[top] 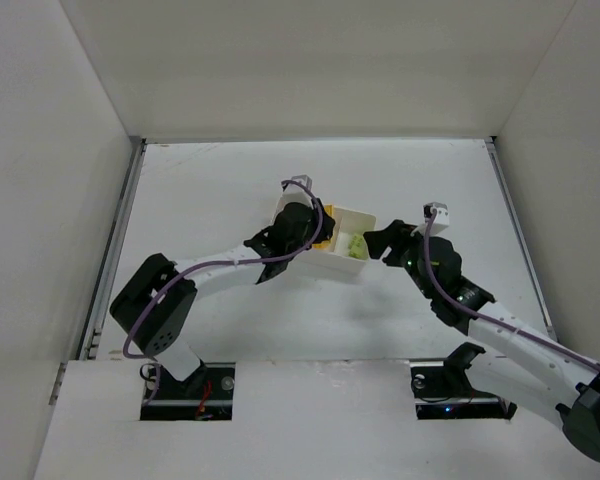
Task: Sort the legos into containers by color
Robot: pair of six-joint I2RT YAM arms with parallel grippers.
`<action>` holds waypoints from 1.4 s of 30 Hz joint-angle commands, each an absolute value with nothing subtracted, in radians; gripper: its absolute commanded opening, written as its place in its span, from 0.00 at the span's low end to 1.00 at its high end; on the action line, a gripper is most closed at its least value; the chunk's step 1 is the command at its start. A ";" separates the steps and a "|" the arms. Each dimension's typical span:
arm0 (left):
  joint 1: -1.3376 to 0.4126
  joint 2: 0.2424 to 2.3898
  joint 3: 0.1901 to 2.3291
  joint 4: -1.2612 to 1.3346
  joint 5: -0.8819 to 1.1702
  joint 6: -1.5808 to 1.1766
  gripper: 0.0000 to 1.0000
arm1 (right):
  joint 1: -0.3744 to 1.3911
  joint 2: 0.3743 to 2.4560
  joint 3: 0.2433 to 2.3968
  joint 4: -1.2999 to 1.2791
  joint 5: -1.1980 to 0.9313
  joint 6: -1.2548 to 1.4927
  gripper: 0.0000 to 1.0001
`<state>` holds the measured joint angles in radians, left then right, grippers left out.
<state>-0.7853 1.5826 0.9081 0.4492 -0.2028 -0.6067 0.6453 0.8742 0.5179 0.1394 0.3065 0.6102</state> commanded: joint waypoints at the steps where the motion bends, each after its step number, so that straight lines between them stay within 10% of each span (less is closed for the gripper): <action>1: -0.806 1.594 0.962 0.414 -0.293 -0.505 0.17 | 0.656 0.833 0.512 0.150 0.307 0.617 0.69; 17: -0.846 1.471 0.989 0.379 -0.348 -0.407 0.65 | 0.656 0.807 0.525 0.120 0.296 0.588 0.75; 21: -0.838 1.340 0.959 0.373 -0.368 -0.393 1.00 | 0.642 0.752 0.515 0.101 0.301 0.591 0.76; 26: -0.828 1.142 0.872 0.318 -0.426 -0.416 1.00 | 0.647 0.730 0.488 0.098 0.311 0.615 0.82; 27: -0.826 1.096 0.844 0.296 -0.454 -0.423 1.00 | 0.647 0.726 0.482 0.097 0.317 0.620 1.00; 42: -0.680 0.561 0.563 -0.415 -0.661 -0.834 1.00 | 0.659 0.589 0.394 -0.066 0.425 0.653 1.00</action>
